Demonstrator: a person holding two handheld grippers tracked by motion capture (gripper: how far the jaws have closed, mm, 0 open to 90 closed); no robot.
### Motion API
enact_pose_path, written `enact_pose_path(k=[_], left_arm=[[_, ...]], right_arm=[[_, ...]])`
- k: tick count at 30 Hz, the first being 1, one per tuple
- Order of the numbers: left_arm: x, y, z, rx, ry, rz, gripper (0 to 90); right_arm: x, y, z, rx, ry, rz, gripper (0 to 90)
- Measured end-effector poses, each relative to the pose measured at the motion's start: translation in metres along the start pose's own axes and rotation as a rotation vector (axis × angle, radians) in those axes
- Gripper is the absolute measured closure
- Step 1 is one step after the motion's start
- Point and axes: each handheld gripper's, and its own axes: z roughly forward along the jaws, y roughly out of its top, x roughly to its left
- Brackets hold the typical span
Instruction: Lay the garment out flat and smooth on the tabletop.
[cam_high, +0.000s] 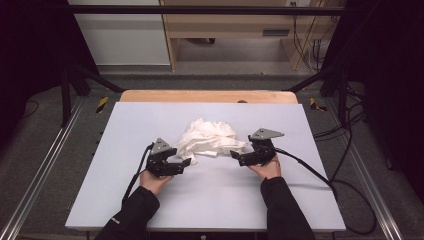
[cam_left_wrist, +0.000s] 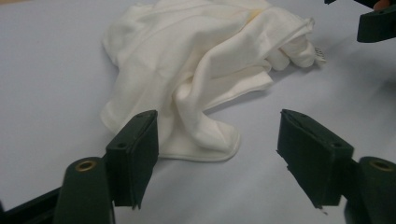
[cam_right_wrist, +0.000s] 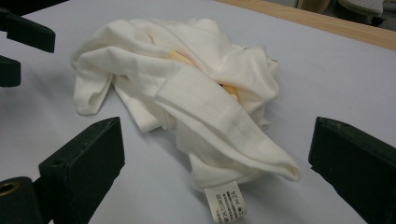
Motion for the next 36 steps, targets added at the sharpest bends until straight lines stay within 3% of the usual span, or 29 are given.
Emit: enact_pose_path(k=[4,13,17,22,23,30,36], left_arm=[[-0.001,-0.001,0.009,0.011,0.003,-0.016,42.2],[-0.002,-0.004,0.026,0.049,0.036,-0.050,59.1],[-0.001,-0.006,0.031,0.060,0.044,-0.068,67.6],[-0.001,-0.007,0.034,0.063,0.055,-0.082,79.2],[-0.001,-0.007,0.035,0.063,0.058,-0.084,79.2],[0.000,-0.008,0.035,0.068,0.062,-0.075,86.8],[-0.003,-0.003,0.024,0.039,0.034,-0.032,87.8]], right_arm=[[0.002,-0.002,0.013,0.024,-0.022,-0.009,6.9],[0.002,-0.009,0.025,0.045,-0.044,-0.040,17.0],[0.001,-0.009,0.027,0.055,-0.051,-0.036,28.6],[0.002,-0.011,0.027,0.062,-0.040,-0.088,53.5],[0.002,-0.011,0.027,0.062,-0.040,-0.088,53.5],[0.003,-0.008,0.022,0.055,-0.041,-0.115,80.7],[0.002,-0.003,0.013,0.056,-0.036,-0.112,84.8]])
